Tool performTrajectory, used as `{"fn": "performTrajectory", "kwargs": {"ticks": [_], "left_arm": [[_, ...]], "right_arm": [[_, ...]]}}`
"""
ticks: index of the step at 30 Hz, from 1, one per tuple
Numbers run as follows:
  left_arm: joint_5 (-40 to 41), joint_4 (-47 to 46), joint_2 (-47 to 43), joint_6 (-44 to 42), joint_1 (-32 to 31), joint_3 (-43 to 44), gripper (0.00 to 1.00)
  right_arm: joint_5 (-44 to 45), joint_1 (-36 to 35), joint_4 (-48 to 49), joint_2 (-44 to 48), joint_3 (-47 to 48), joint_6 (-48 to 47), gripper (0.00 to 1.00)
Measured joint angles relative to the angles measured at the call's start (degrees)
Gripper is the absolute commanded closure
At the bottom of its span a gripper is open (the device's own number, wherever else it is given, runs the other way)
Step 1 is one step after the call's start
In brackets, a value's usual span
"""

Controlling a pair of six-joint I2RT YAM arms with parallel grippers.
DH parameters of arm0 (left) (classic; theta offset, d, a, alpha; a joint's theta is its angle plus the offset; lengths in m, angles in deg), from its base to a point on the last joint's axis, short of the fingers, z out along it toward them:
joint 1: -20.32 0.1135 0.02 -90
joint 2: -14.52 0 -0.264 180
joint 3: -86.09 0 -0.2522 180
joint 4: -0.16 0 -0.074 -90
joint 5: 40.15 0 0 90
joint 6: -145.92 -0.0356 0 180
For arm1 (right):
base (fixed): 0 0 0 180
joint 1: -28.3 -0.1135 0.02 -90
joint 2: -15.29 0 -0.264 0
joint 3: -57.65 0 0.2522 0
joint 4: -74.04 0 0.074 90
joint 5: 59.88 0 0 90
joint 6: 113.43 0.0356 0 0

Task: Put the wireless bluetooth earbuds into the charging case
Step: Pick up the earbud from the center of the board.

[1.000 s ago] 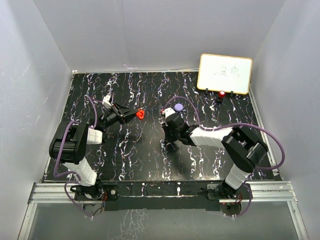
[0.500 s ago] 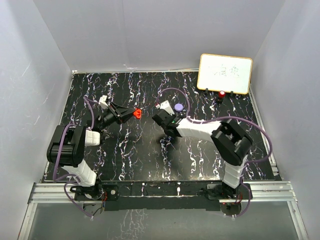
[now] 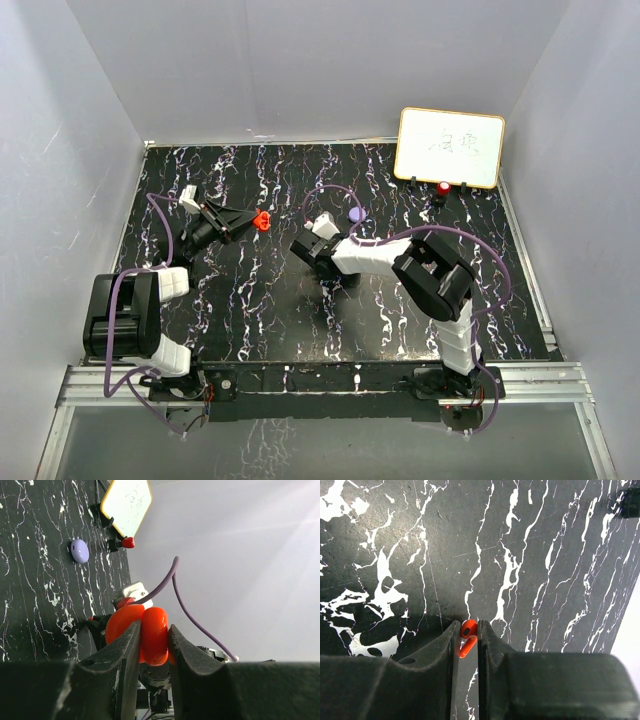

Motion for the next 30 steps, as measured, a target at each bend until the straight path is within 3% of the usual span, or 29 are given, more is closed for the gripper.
{"fn": "performTrajectory", "kwargs": {"ticks": [10, 30], "left_arm": [[-0.2, 0.5, 0.2, -0.2, 0.0, -0.5, 1.00], [-0.2, 1.6, 0.2, -0.6, 0.7, -0.5, 1.00]], "right_arm": [[1.0, -0.1, -1.0, -0.3, 0.6, 0.3, 0.64], [-1.6, -0.1, 0.0, 0.6, 0.8, 2.1, 0.66]]}}
